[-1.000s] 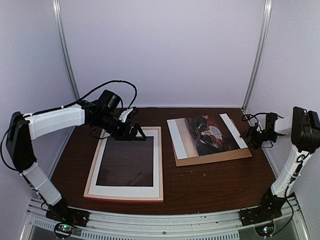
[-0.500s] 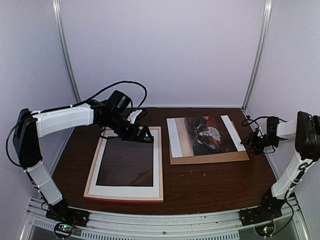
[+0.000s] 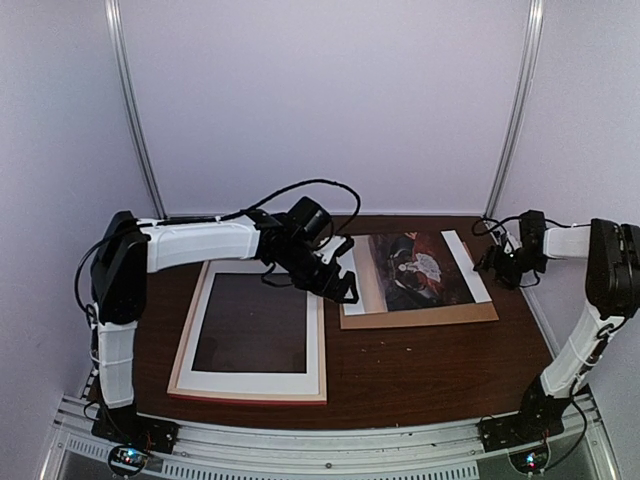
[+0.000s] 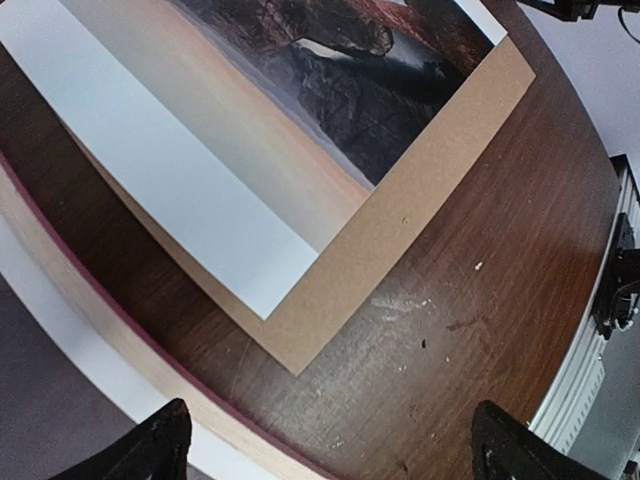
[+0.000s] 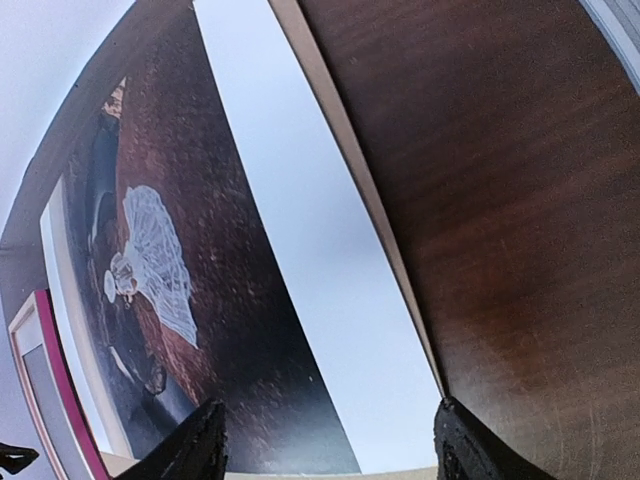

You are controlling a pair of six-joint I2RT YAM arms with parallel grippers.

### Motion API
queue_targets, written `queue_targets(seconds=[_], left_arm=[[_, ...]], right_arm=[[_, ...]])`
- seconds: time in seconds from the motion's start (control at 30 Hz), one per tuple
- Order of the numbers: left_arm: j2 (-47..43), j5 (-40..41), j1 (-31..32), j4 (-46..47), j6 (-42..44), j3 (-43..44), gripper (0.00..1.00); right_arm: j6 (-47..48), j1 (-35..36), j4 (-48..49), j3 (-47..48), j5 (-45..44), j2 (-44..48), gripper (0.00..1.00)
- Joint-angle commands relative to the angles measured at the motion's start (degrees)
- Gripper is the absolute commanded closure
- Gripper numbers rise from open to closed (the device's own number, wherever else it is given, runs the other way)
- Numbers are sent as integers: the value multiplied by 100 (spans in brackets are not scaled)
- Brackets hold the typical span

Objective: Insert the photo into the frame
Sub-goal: Pick up the photo from the backboard.

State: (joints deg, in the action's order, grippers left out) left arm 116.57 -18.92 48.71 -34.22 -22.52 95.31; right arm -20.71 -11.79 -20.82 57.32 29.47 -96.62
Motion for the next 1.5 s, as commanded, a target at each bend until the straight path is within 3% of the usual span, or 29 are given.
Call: queue_targets(seconds=[0.0, 0.37, 0.83, 1.17, 1.47], left_arm=[[506, 502, 135, 134, -163, 524, 2], [1401, 1238, 181, 291, -674, 1001, 2], [1905, 1681, 185, 143, -1180, 1316, 2], [2073, 1732, 183, 205, -1349, 1355, 2], [2131, 1311, 183, 671, -1701, 1204, 2]], right_arm=[[168, 267, -68, 567, -558, -363, 29], [316, 587, 44, 1730, -885, -1375, 27], [431, 774, -161, 2337, -779, -2052, 27], [511, 800, -250, 2158, -857, -2063, 27], [378, 936, 78, 1065, -744, -1411, 28]])
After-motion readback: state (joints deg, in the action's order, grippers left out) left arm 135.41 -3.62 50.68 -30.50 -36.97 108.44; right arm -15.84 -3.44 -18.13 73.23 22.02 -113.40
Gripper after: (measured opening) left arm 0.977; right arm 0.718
